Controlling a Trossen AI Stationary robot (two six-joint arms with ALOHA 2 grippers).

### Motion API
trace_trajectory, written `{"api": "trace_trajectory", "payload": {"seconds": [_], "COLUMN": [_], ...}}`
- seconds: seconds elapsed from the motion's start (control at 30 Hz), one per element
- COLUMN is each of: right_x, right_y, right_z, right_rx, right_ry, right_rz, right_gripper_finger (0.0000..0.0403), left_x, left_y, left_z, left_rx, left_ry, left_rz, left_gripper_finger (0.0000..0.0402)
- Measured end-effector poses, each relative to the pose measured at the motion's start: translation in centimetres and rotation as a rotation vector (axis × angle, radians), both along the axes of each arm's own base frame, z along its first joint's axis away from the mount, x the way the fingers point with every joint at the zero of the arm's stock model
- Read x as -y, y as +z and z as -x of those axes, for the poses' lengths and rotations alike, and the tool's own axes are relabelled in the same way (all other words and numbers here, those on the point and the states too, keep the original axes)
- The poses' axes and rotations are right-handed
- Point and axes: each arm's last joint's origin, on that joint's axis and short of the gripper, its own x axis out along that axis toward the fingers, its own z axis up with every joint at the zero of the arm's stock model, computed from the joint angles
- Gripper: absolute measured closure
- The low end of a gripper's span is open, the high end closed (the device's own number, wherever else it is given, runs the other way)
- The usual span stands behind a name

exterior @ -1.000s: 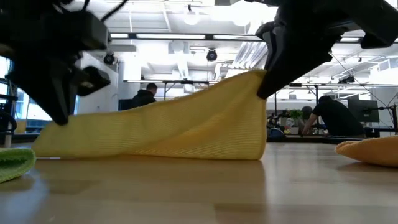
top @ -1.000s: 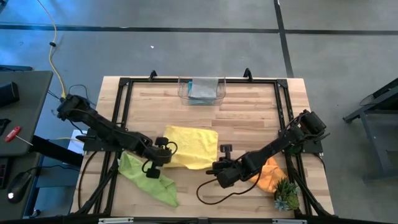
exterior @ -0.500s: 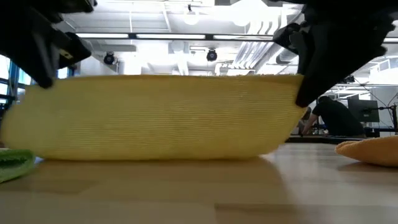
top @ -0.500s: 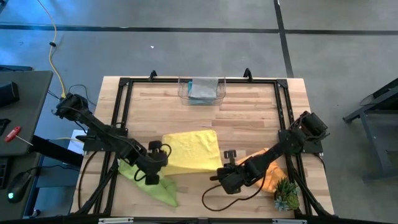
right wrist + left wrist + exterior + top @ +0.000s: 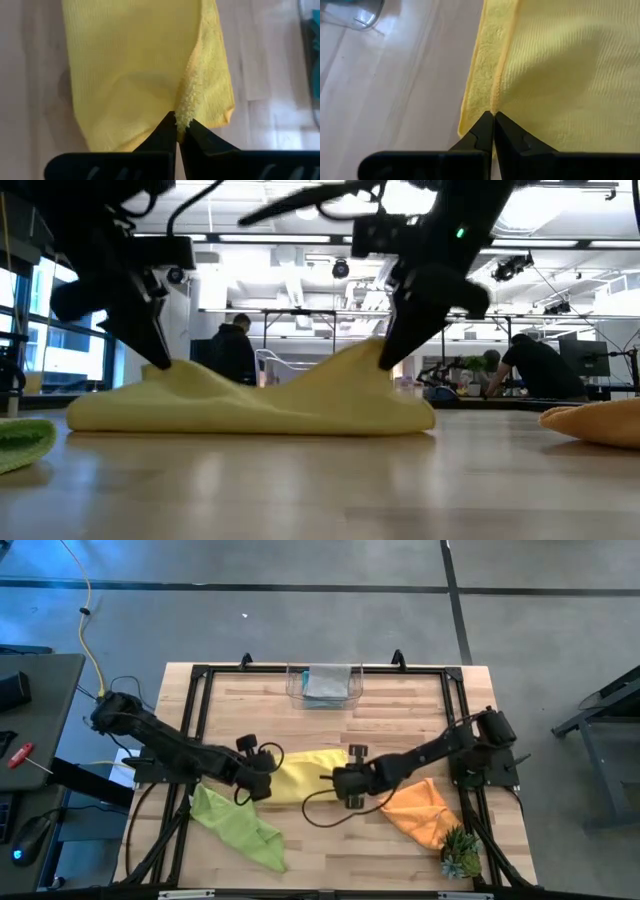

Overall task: Fold microfiber towels
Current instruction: Fold the yellow towel

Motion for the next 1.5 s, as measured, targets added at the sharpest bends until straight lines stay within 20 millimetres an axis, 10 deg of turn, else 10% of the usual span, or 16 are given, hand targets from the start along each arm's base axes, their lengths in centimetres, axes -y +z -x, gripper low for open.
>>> {"api": "trace_trajectory", "payload": {"seconds": [0.43,0.83,1.23,1.5], "right_x": [4.4,4.7,5.4,7.2], "right_y": [-2.0,0.7,-2.5,-1.8], "right_z": [0.0,0.6,1.8,1.3], "right_rx": [-0.006,-0.147,0.082,0.055], "right_ry": [-0.089,-0.146,-0.271,-0.269], "right_rz": [-0.044,0.085,-0.191,-0.247], "right_gripper_finger": [0.0392,0.0245,0.0364,0.0285], "left_x": [-2.3,-2.4,-1.8,-3.8], "left_y": [-1.6,0.0,-0.1,0.4], "left_z": [0.3,1.9,2.5,2.5], "left_rx": [-0.008,-0.043,0.104,0.117], "left_ry": [0.026,-0.018,-0.216,-0.231], "left_rz": [0.021,0.015,0.173,0.235], "left_gripper_finger": [0.0385,0.0284,0.0393,0.0397]}}
